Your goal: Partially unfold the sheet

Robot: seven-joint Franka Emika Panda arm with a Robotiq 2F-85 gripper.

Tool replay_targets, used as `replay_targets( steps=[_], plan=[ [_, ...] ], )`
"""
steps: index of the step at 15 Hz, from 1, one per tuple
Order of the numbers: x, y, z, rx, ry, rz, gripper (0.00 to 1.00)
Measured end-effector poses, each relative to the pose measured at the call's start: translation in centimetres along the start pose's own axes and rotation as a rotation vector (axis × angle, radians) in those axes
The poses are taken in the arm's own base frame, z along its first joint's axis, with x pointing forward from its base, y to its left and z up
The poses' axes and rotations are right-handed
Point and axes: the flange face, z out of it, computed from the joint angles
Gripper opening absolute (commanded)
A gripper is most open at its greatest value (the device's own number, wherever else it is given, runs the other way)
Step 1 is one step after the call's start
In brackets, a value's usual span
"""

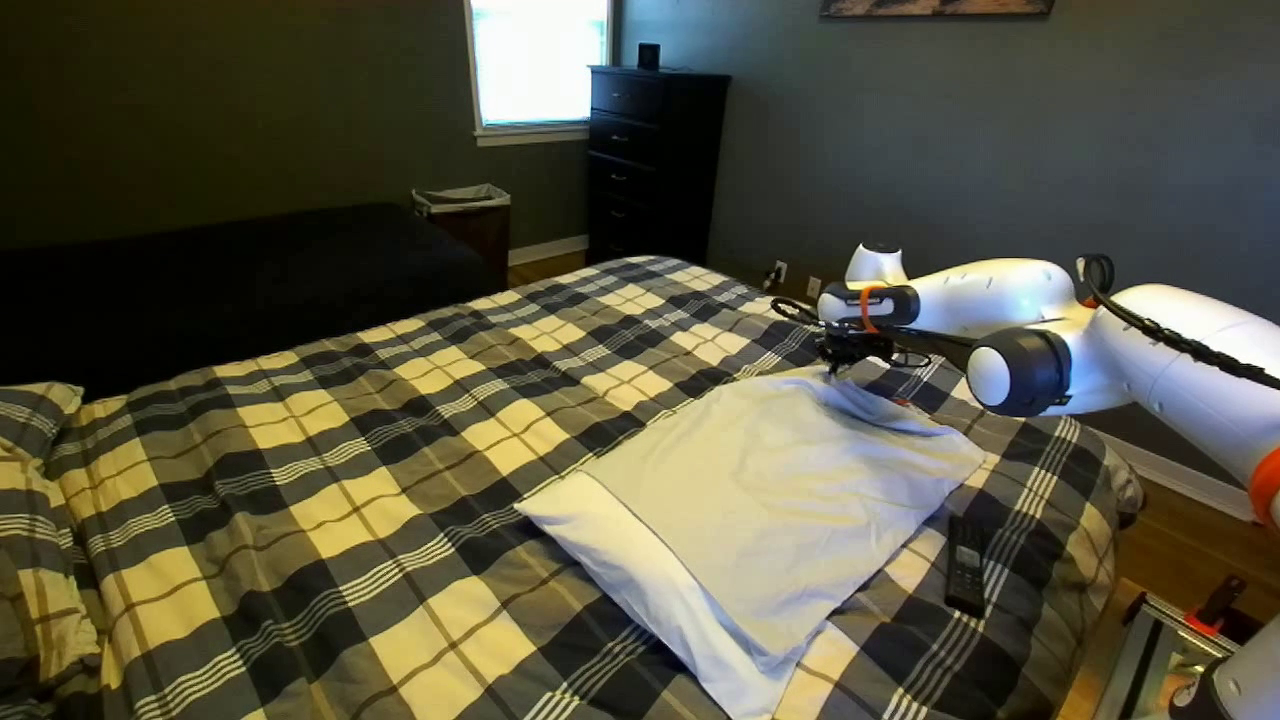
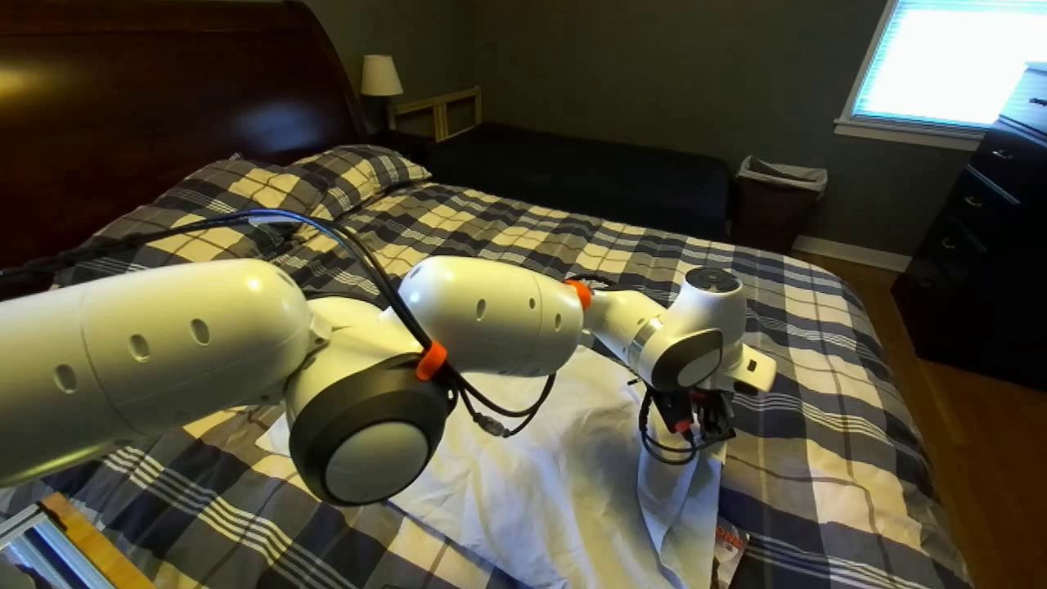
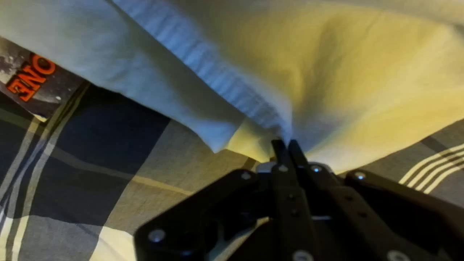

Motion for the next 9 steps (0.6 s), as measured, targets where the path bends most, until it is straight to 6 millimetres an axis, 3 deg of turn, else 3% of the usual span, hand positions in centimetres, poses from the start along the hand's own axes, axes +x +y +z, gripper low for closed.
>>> replay_targets(
  steps=[9],
  plan=[
    [1.17,0.25,-0.85,0.025,0.11,0.122,0.01]
  ],
)
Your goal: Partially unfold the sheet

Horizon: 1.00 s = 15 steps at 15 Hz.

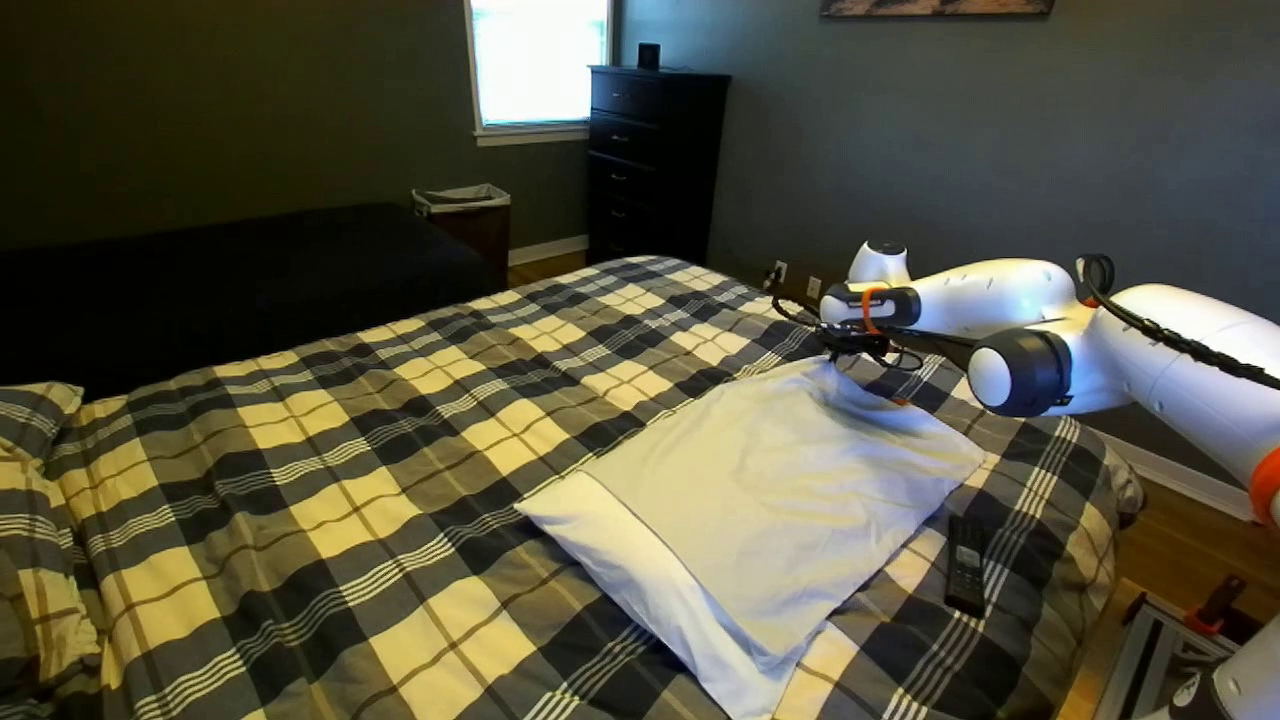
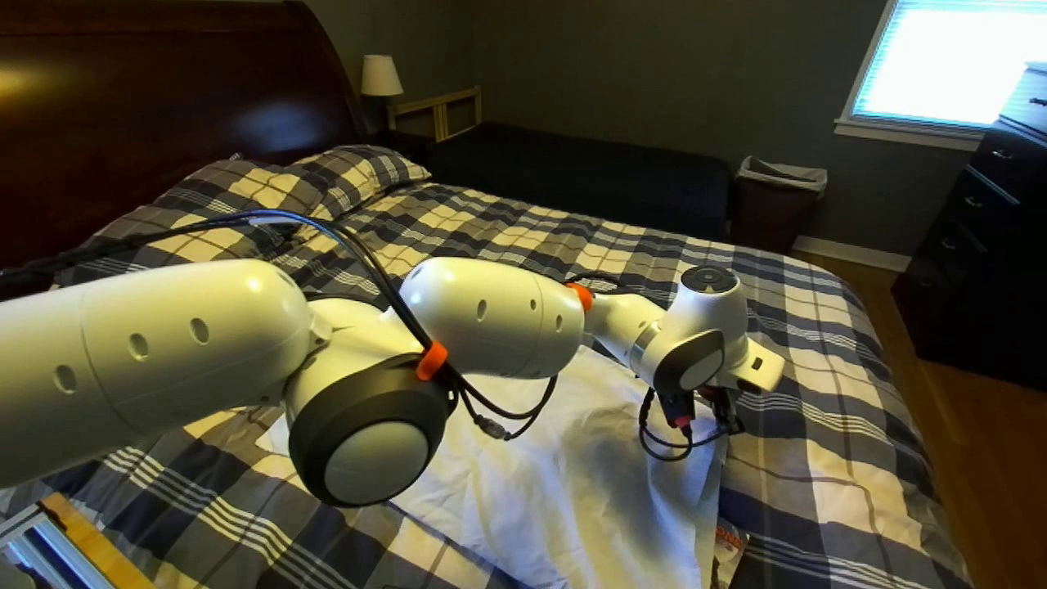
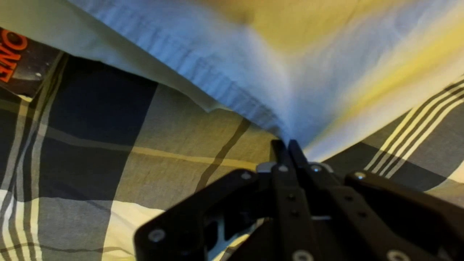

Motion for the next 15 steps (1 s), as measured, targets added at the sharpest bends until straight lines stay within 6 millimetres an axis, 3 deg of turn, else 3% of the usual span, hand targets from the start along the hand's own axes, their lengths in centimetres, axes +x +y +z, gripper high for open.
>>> replay_targets(
  steps=[4,6,11,15],
  plan=[
    [0.3,0.3,-0.1,-0.005,0.024,0.041,0.01],
    [0.4,0.4,-0.1,-0.006,0.033,0.061,0.29],
    [0.6,0.3,-0.4,-0.002,0.038,0.077,0.66],
    [1.6,0.0,-1.6,0.022,0.06,0.088,0.94]
  ],
)
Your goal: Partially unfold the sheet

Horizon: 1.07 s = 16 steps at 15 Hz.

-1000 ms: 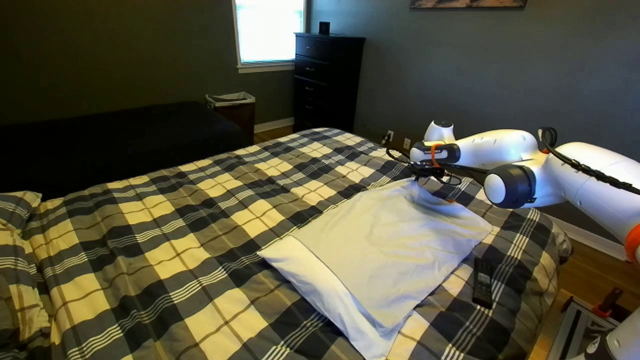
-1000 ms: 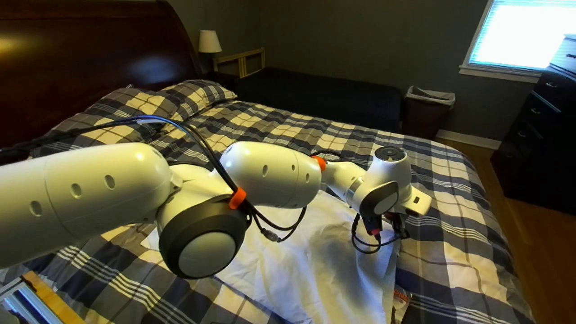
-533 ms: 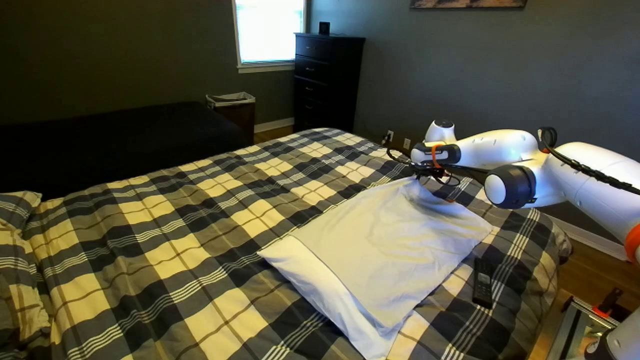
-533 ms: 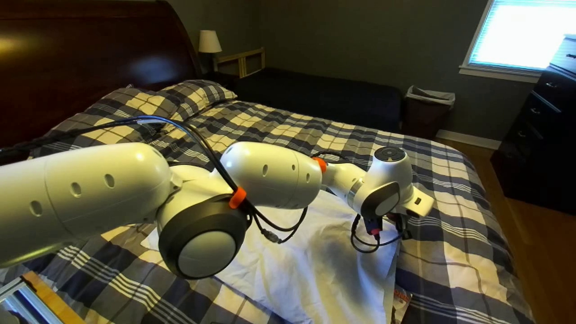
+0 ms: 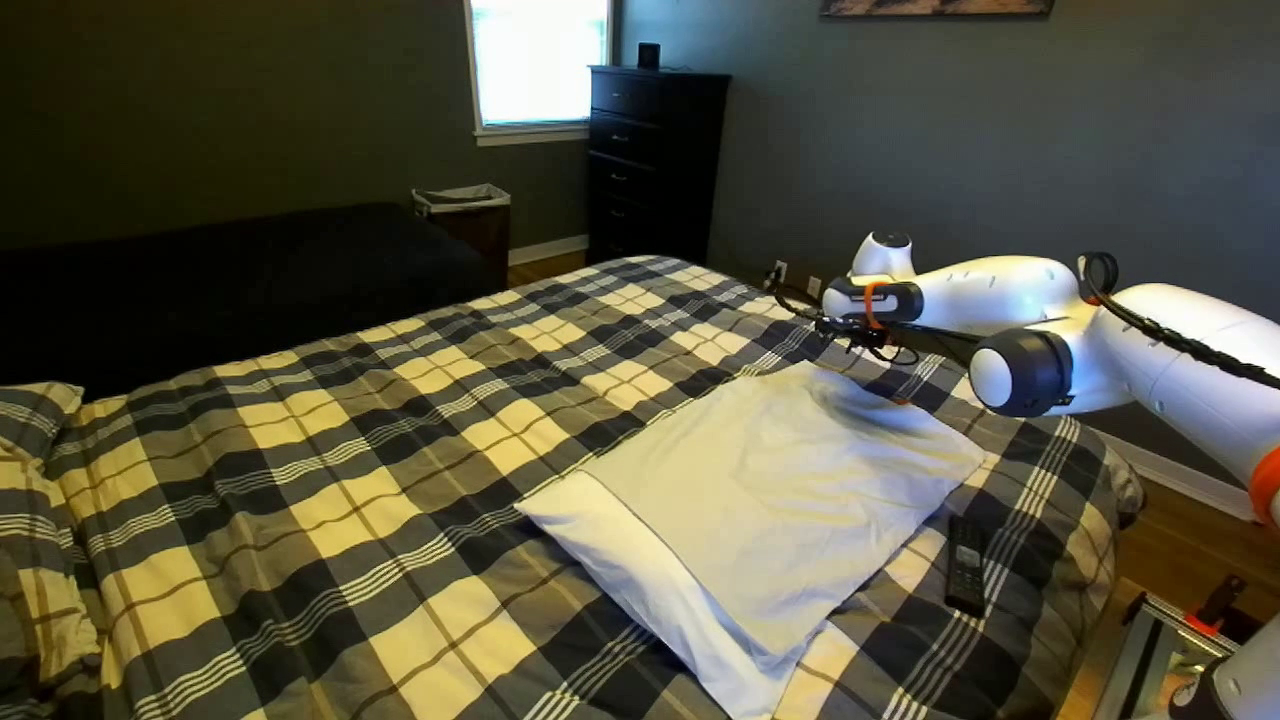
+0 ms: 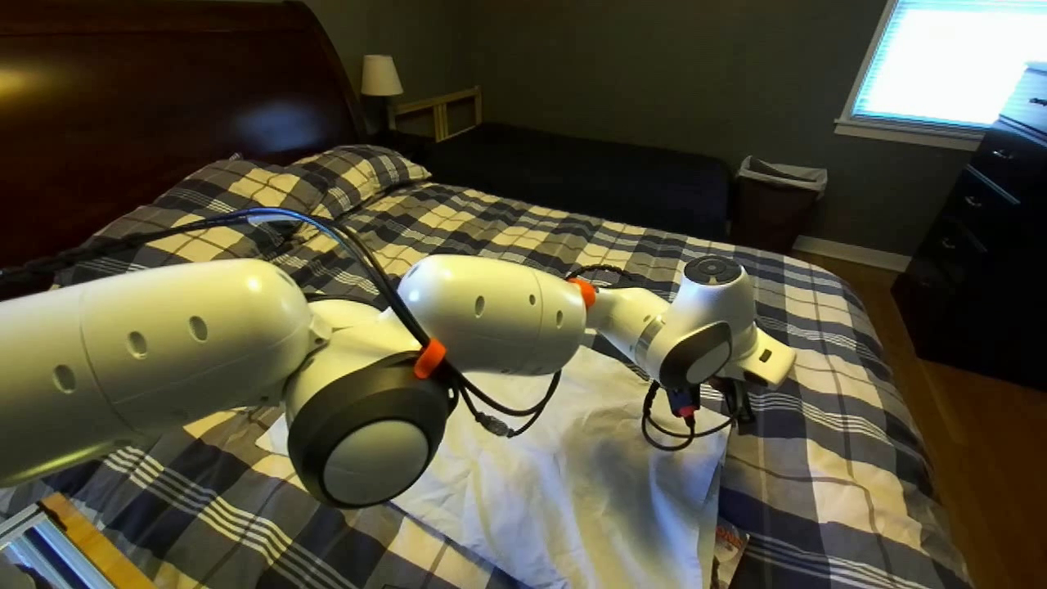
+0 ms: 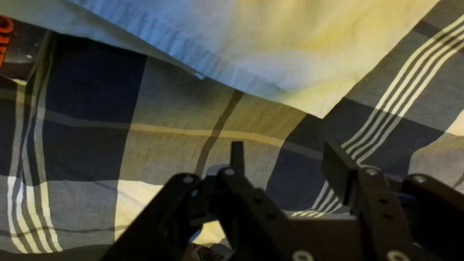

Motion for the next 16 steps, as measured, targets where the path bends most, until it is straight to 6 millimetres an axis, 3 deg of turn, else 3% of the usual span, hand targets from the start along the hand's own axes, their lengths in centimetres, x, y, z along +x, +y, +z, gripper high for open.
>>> replay_targets(
  steps=[1,9,16],
  plan=[
    [0.4,0.0,-0.4,0.007,0.007,0.001,1.0],
    [3.5,1.1,-3.6,0.045,-0.039,-0.1,1.0],
    [4.5,1.7,-7.0,0.044,-0.228,-0.311,1.0]
  ],
)
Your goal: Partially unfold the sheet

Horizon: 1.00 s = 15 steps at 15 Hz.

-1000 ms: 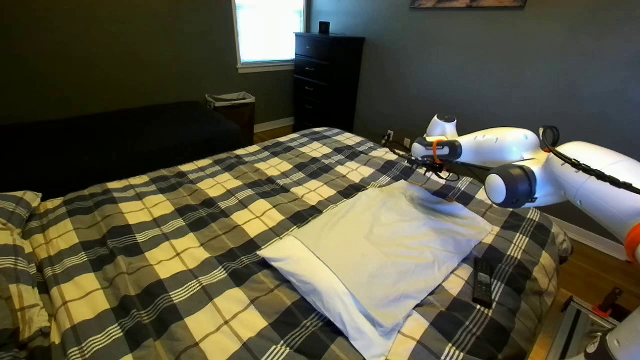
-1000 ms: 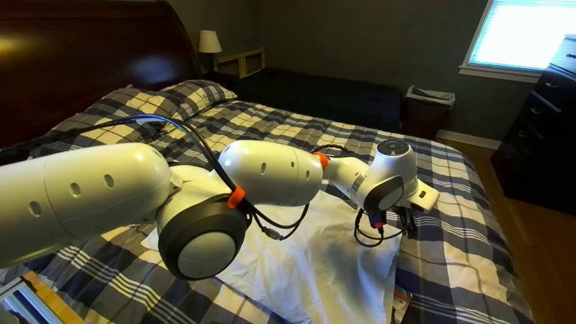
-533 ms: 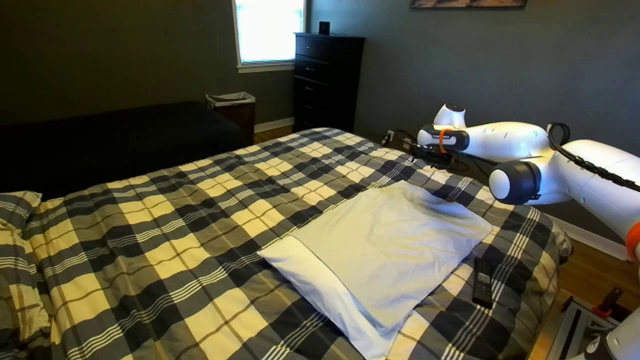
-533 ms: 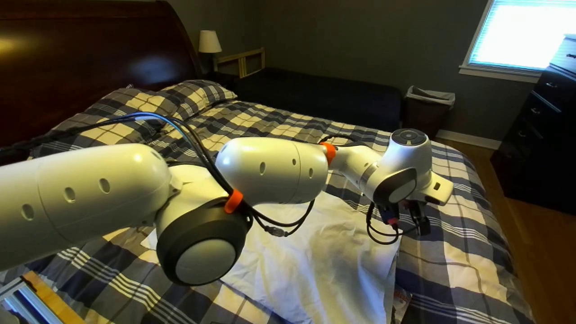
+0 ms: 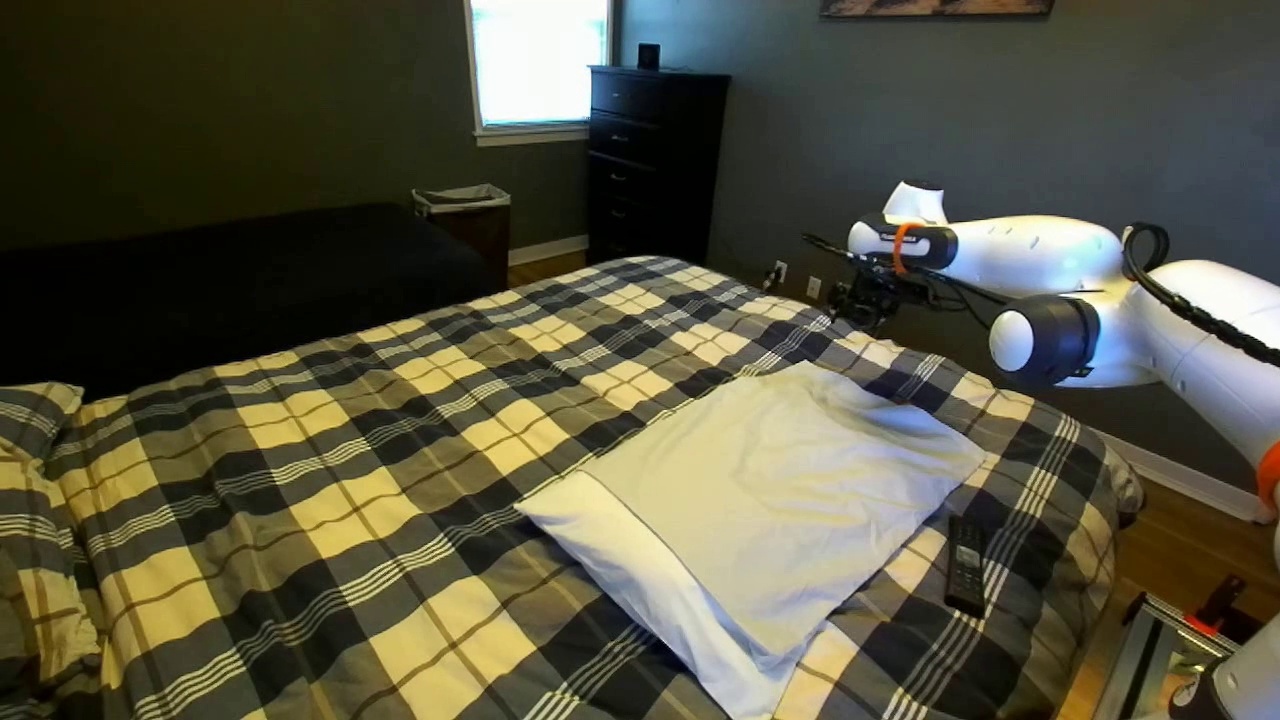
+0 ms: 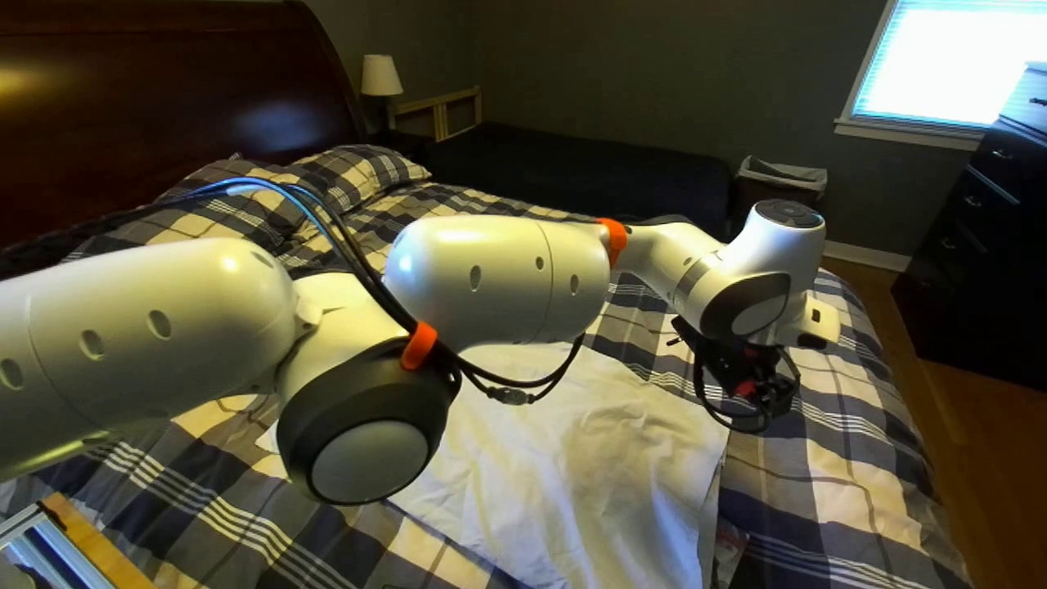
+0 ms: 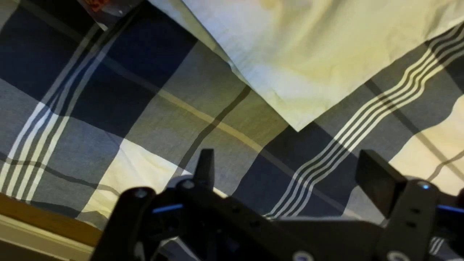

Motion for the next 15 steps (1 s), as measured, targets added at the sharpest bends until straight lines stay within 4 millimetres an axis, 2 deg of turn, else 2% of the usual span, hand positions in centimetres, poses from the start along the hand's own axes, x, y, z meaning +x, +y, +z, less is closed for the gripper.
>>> replay_targets(
  steps=[10,15],
  plan=[
    [-1.8,-1.0,-5.9,-0.021,-0.3,-0.211,1.0],
    [-2.9,-2.3,-8.7,-0.026,-0.409,-0.303,1.0]
  ],
)
